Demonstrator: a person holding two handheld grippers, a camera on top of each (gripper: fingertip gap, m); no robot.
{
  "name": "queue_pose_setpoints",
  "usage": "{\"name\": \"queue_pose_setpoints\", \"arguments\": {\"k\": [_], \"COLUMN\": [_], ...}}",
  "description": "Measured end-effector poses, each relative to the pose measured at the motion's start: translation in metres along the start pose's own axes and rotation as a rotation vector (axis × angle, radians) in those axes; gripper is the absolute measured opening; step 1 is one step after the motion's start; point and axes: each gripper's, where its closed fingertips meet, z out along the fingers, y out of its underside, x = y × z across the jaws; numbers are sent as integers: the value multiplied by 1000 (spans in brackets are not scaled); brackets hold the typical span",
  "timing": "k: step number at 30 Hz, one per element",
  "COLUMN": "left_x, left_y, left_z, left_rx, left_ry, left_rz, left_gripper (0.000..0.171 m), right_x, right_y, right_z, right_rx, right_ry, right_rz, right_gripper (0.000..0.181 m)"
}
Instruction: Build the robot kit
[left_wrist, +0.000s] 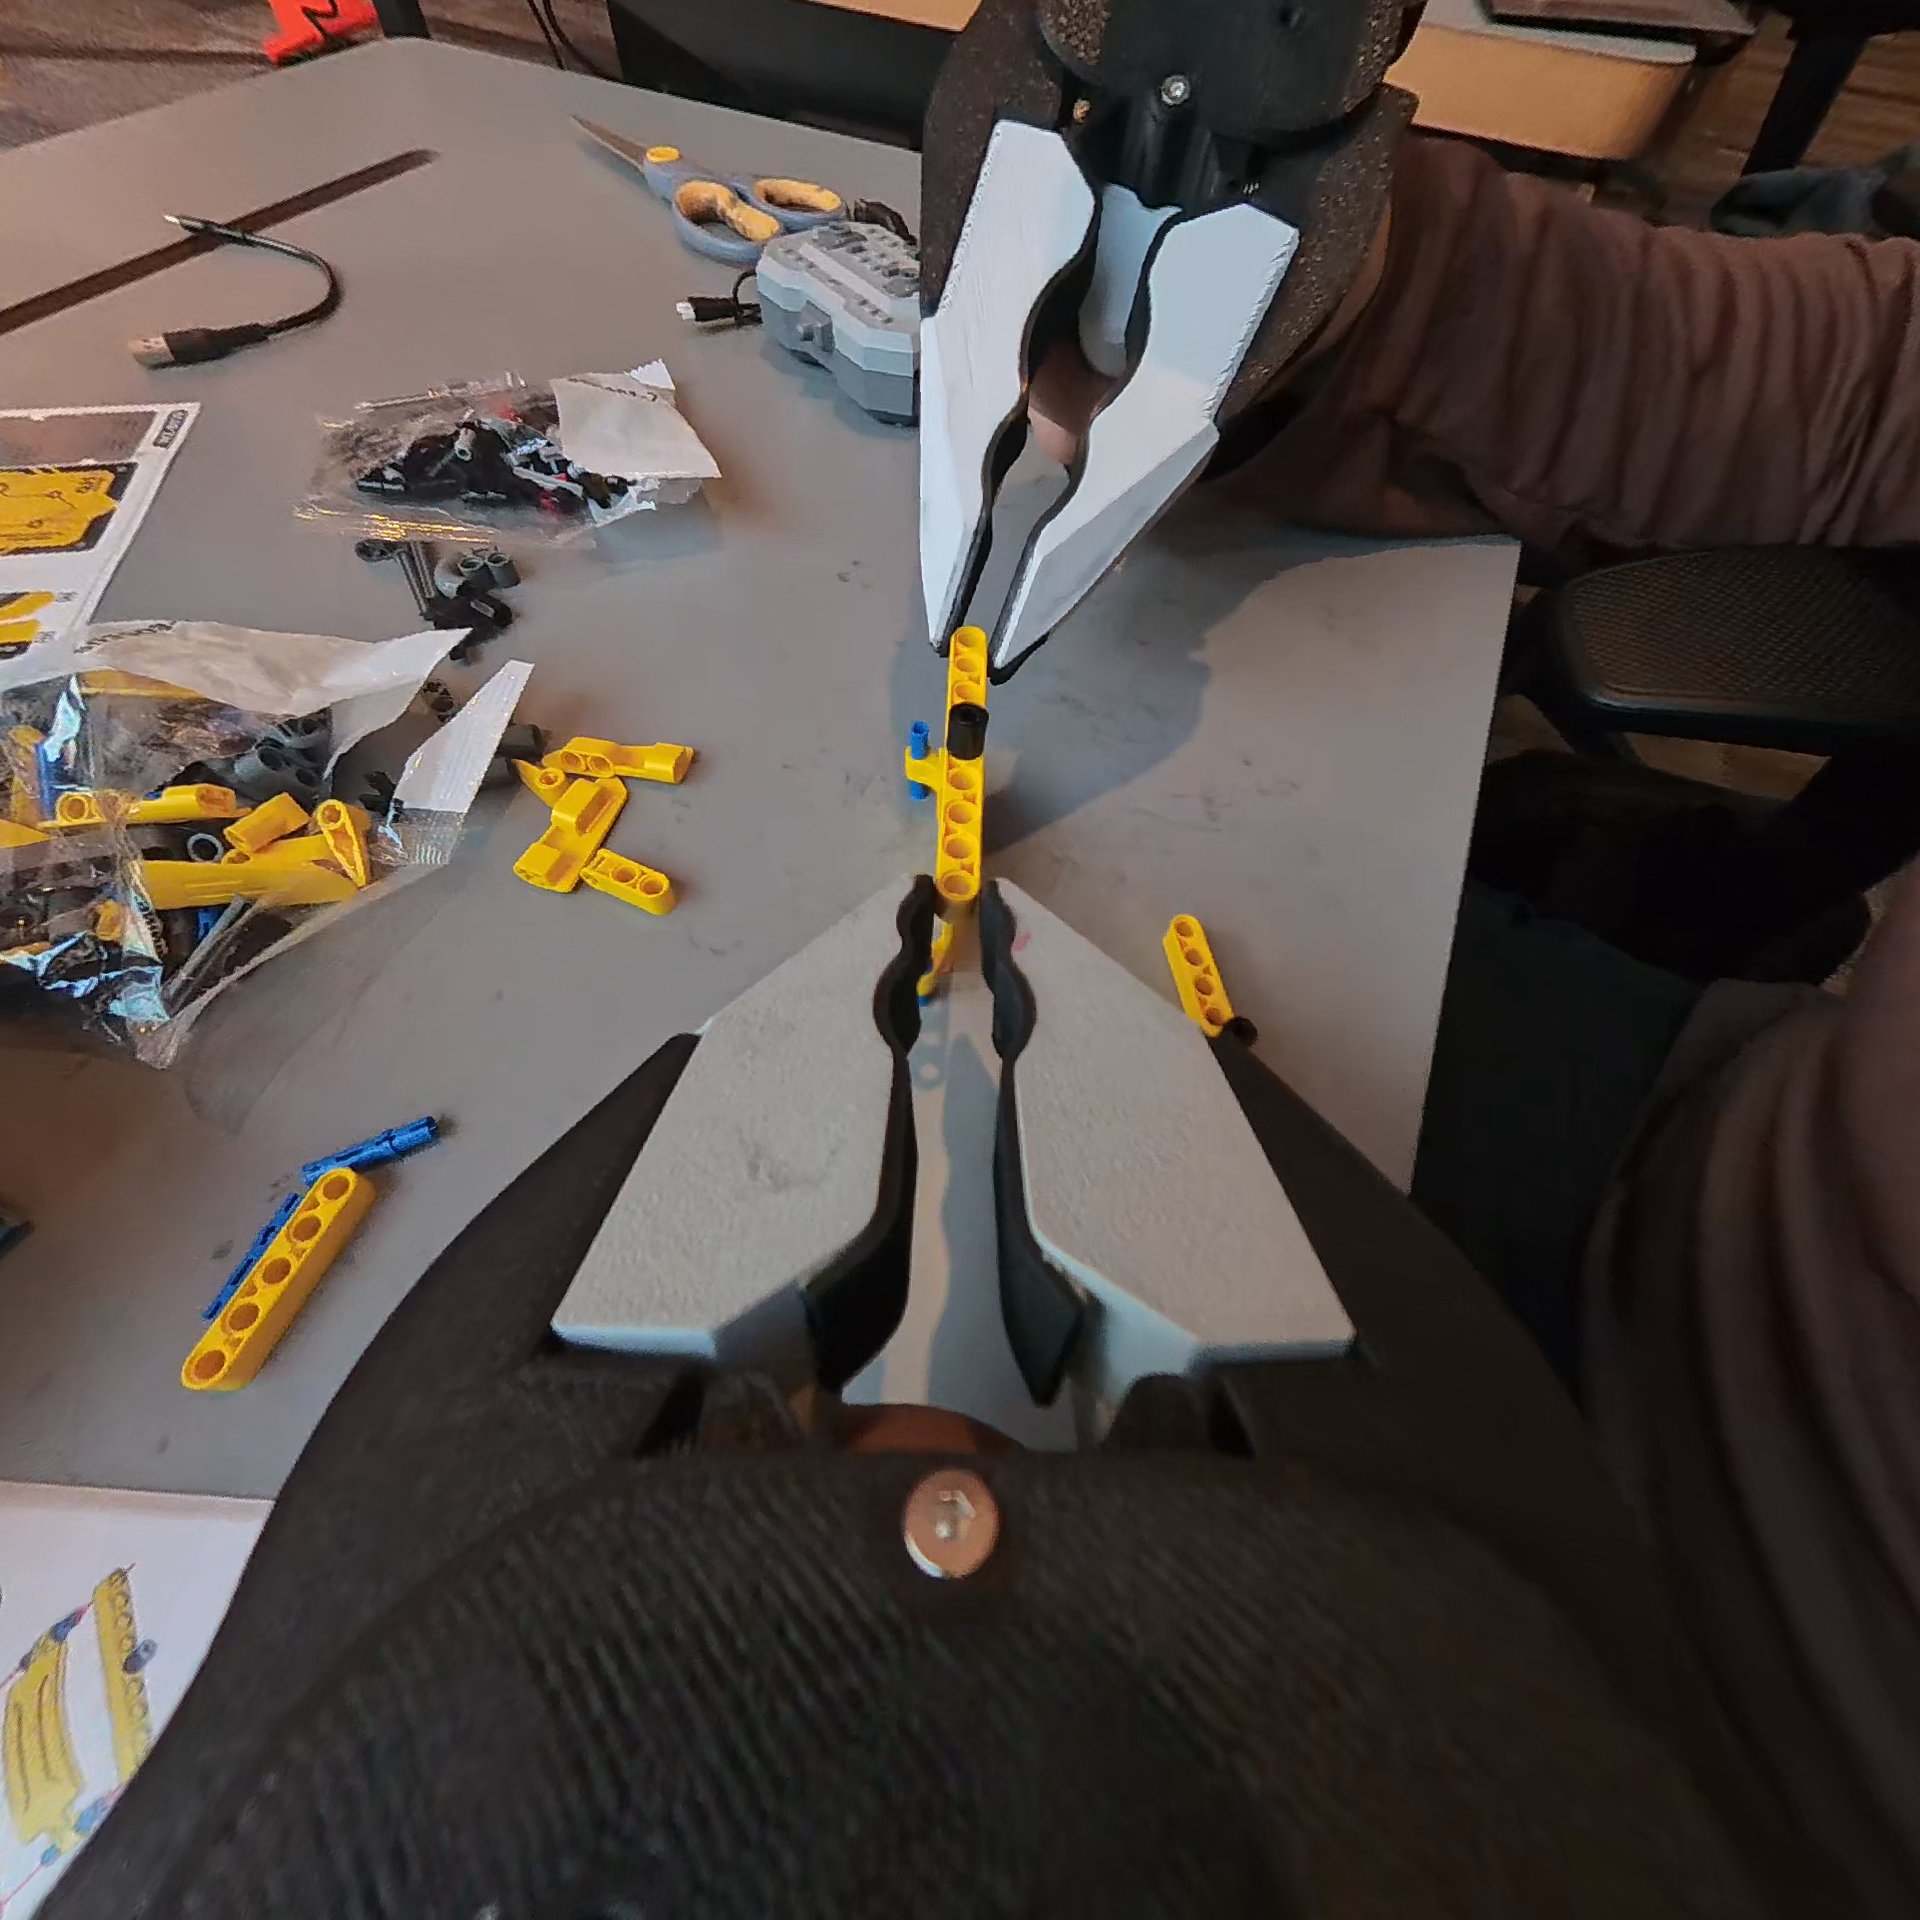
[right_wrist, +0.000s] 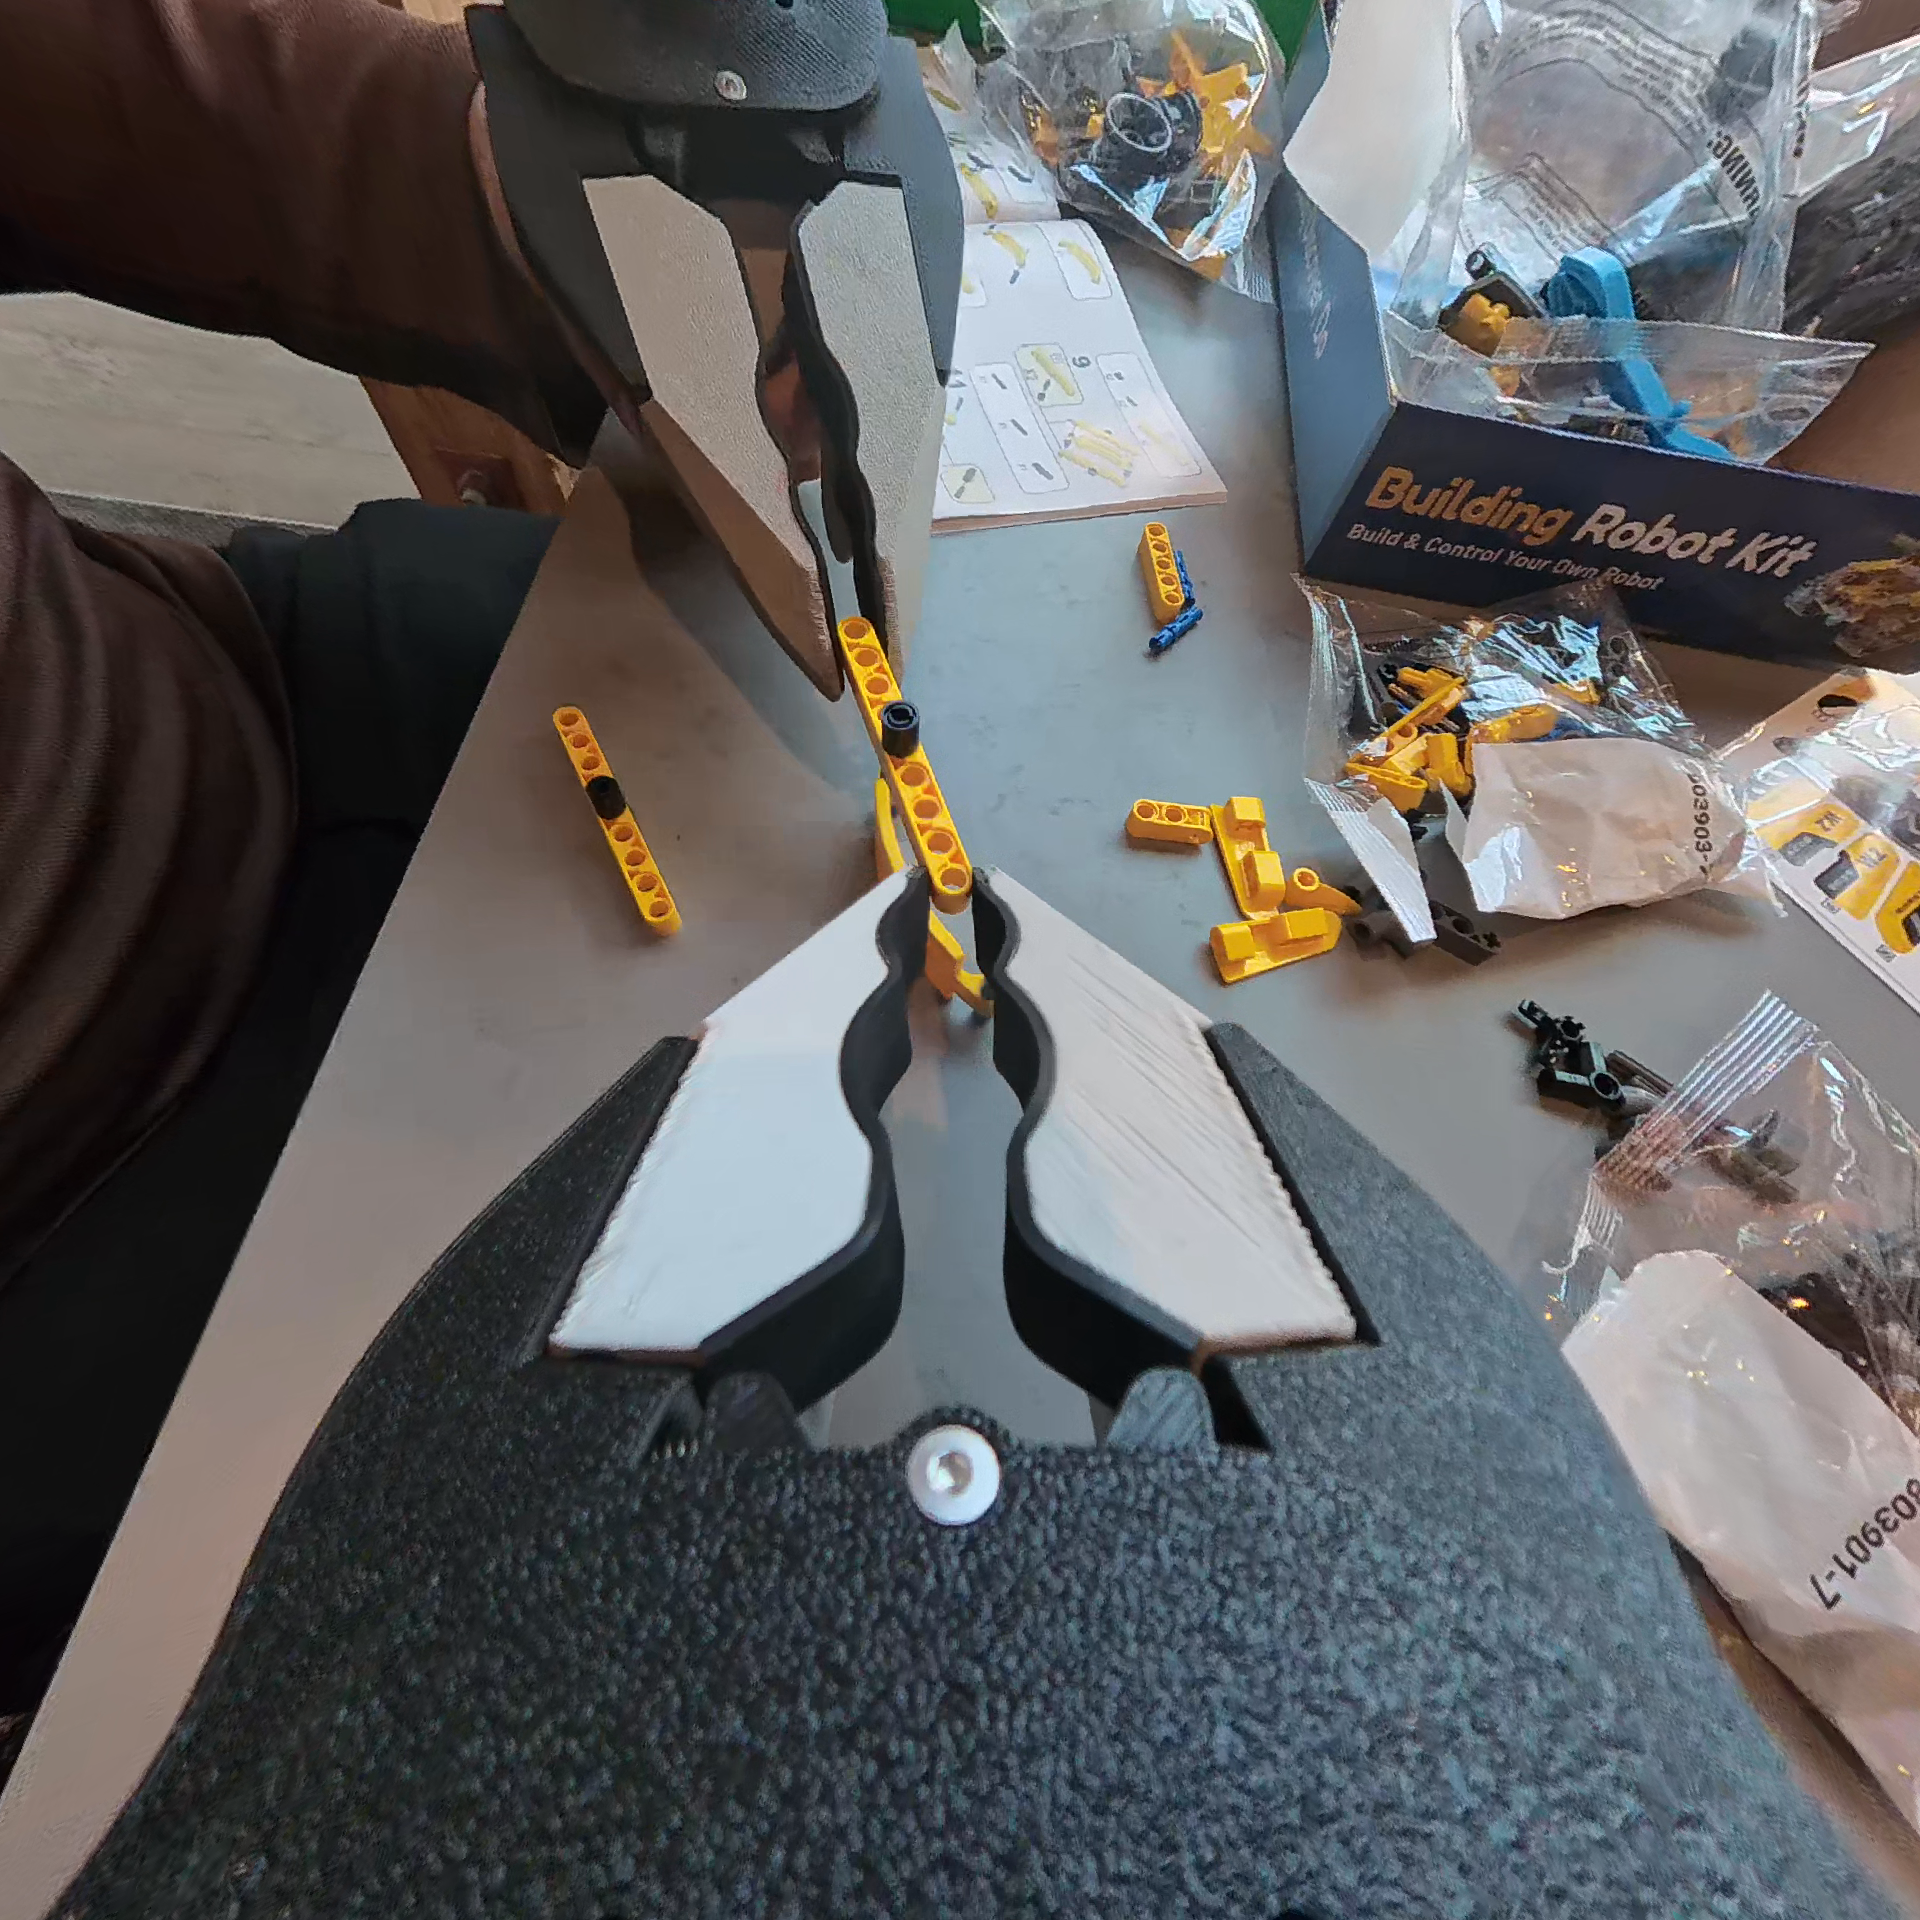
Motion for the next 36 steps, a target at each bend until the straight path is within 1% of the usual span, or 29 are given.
{"name": "queue_pose_setpoints", "arguments": {"k": [1, 4, 6, 9, 21, 25, 31, 33, 35, 36], "left_x": [-1, -1, -2, -5, -5, -6, -7, -7, -5, -4], "left_y": [0, 0, 1, 3, 8, 8, 5, 4, 4, 4], "left_z": [1, 2, 3, 4, 9, 8, 6, 6, 5, 5], "left_rx": [-1, -9, -15, -28, -74, -70, -44, -41, -38, -38], "left_ry": [1, 2, -1, -10, -14, -19, -18, -15, -6, -3], "left_rz": [-2, -10, -17, -29, -27, -31, -45, -47, -34, -26], "left_gripper": [8, 9, 5, 5, 8, 12, 13, 12, 5, 5], "right_x": [1, 1, 1, 2, 3, 4, 3, 2, 2, 2], "right_y": [1, 7, 10, 12, 16, 12, 10, 12, 14, 14], "right_z": [0, 2, 3, 3, 3, 1, -1, 0, 2, 2], "right_rx": [-8, -35, -49, -62, -82, -66, -56, -66, -75, -77], "right_ry": [1, 3, -2, -3, 3, 18, 10, 8, 7, 6], "right_rz": [1, 2, 5, 13, 2, -15, -18, -21, -22, -19], "right_gripper": [8, 7, 7, 7, 7, 7, 7, 7, 7, 7]}}
